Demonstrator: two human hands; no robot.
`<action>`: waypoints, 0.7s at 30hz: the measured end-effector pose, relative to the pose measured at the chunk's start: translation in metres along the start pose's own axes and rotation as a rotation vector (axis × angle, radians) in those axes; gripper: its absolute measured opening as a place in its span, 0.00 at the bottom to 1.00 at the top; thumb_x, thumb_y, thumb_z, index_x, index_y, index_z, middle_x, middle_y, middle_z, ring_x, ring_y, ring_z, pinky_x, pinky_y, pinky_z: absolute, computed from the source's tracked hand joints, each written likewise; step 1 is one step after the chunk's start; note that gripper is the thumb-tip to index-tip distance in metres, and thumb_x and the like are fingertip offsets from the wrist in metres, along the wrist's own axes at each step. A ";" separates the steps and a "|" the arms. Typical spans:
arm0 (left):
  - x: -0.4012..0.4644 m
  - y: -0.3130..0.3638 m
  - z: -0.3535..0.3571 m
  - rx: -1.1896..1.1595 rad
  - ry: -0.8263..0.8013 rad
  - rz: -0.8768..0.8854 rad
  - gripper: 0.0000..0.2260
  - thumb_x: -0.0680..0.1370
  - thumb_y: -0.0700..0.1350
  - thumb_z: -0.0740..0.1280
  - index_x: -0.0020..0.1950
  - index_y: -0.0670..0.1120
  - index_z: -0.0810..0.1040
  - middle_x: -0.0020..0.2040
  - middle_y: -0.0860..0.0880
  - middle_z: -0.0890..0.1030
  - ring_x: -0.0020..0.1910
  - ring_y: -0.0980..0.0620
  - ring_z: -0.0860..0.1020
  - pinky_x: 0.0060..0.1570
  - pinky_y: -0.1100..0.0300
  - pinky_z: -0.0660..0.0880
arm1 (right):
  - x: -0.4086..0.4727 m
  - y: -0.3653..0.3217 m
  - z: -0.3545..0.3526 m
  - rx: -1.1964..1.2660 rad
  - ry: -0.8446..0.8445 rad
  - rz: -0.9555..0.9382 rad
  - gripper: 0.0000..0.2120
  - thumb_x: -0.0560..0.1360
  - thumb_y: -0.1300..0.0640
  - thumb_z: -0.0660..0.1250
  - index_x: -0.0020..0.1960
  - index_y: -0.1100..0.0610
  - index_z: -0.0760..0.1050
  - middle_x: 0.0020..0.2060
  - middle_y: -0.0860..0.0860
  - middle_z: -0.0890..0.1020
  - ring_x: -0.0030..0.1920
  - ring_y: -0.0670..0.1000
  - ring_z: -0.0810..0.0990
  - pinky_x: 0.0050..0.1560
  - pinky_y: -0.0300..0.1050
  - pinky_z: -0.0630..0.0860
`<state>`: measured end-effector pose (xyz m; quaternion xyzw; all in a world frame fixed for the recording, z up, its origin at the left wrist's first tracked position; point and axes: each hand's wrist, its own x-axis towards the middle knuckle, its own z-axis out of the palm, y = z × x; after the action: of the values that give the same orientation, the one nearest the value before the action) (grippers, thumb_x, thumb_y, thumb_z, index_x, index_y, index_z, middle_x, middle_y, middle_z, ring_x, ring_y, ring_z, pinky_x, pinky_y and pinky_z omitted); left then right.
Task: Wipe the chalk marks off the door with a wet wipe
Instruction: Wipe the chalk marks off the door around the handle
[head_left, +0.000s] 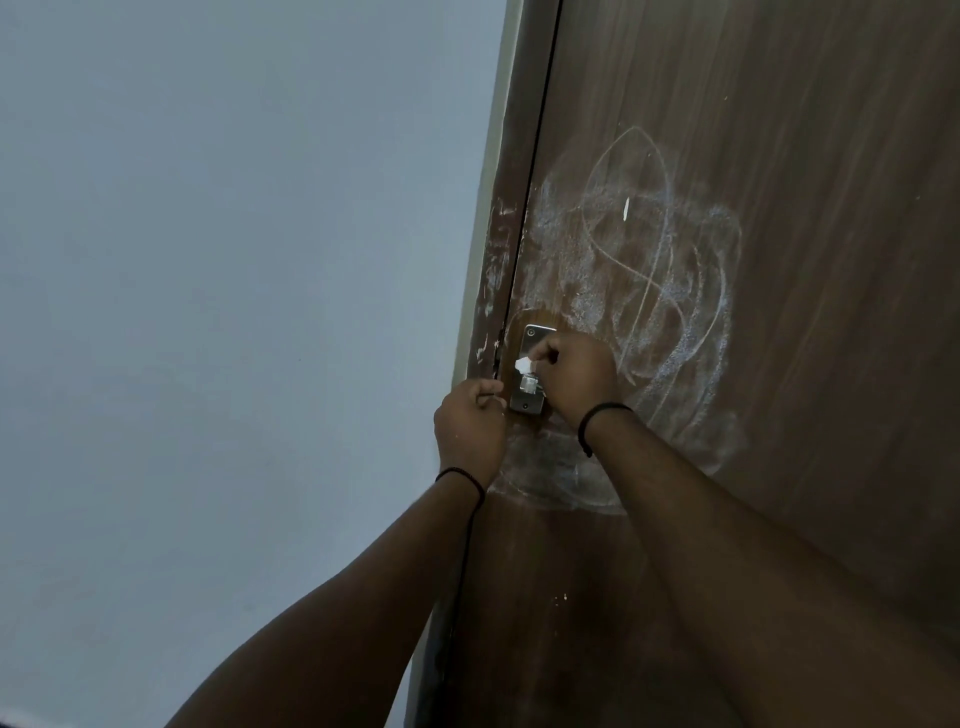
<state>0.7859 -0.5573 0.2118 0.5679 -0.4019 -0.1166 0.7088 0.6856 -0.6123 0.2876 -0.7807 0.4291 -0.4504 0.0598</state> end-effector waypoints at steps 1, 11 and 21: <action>0.001 -0.001 0.000 -0.012 0.006 -0.004 0.12 0.76 0.36 0.63 0.52 0.45 0.83 0.47 0.47 0.85 0.47 0.48 0.82 0.54 0.48 0.80 | 0.000 0.002 0.003 -0.004 -0.005 -0.009 0.10 0.75 0.66 0.66 0.44 0.56 0.84 0.45 0.52 0.85 0.44 0.50 0.81 0.44 0.43 0.77; 0.006 -0.001 0.006 -0.011 0.056 0.046 0.14 0.78 0.37 0.59 0.59 0.46 0.80 0.50 0.50 0.84 0.48 0.52 0.82 0.54 0.55 0.80 | 0.018 -0.001 -0.014 -0.164 -0.271 -0.146 0.13 0.74 0.70 0.69 0.43 0.54 0.86 0.44 0.50 0.86 0.46 0.48 0.83 0.47 0.40 0.76; 0.002 0.011 0.000 0.076 0.050 0.098 0.14 0.79 0.37 0.60 0.61 0.43 0.81 0.54 0.47 0.84 0.53 0.52 0.80 0.56 0.61 0.75 | 0.005 -0.004 -0.013 -0.178 -0.278 -0.282 0.11 0.73 0.69 0.70 0.48 0.57 0.86 0.47 0.53 0.86 0.49 0.51 0.83 0.55 0.43 0.78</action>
<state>0.7841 -0.5544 0.2229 0.5767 -0.4156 -0.0525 0.7014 0.6799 -0.6098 0.3005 -0.8898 0.3412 -0.3027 -0.0143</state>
